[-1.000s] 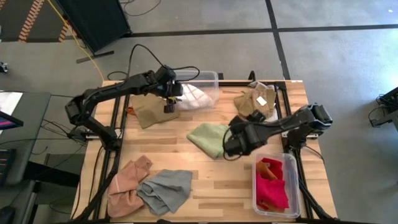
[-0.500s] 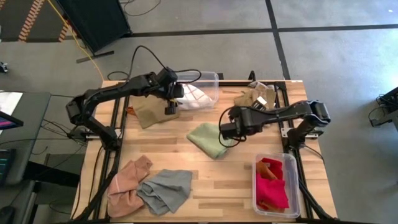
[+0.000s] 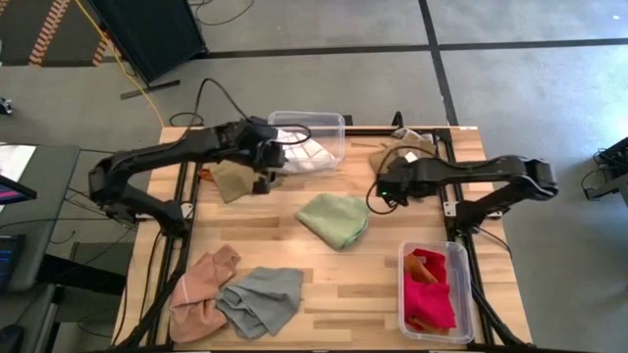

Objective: Sort towels by color in basket
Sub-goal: Put the right brown towel into the top transparent bin

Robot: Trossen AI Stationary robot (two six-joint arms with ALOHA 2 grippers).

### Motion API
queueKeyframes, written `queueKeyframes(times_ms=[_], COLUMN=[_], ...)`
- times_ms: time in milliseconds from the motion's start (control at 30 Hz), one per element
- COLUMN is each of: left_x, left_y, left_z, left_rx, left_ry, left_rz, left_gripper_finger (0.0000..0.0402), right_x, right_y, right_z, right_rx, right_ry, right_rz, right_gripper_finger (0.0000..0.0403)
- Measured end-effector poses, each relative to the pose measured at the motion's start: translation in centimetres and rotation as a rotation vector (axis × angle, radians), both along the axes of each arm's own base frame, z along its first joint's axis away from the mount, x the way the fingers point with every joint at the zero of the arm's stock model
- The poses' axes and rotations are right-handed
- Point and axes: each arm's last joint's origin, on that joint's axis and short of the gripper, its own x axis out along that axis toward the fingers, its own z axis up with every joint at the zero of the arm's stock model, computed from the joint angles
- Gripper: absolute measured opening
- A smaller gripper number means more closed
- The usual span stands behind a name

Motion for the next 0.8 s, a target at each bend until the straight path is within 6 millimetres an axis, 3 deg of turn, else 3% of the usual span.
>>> queueKeyframes(times_ms=[200,467,600,800], left_x=[-0.9,-0.2,0.0,-0.3], left_y=[-4.9,-11.3,-13.7,-15.4], left_z=[1.5,0.7,-1.4,-6.3], left_rx=[-0.075,-0.124,-0.08,-0.063], left_ry=[-0.029,0.03,0.056,0.079], left_rz=[-0.145,-0.336,-0.375,-0.37], left_gripper_finger=[0.0187,0.0187,0.0187,0.0187], right_x=[-1.9,-2.1,-2.1,-1.6], right_y=[-1.0,-3.8,-4.9,-6.6], right_z=[-1.2,-3.6,-3.9,-5.2], right_rx=[-0.033,0.01,0.001,0.068], right_ry=[-0.074,-0.145,-0.143,-0.119], right_rz=[0.008,-0.003,0.003,0.025], right_gripper_finger=[0.0266,0.032,0.0351,0.0361])
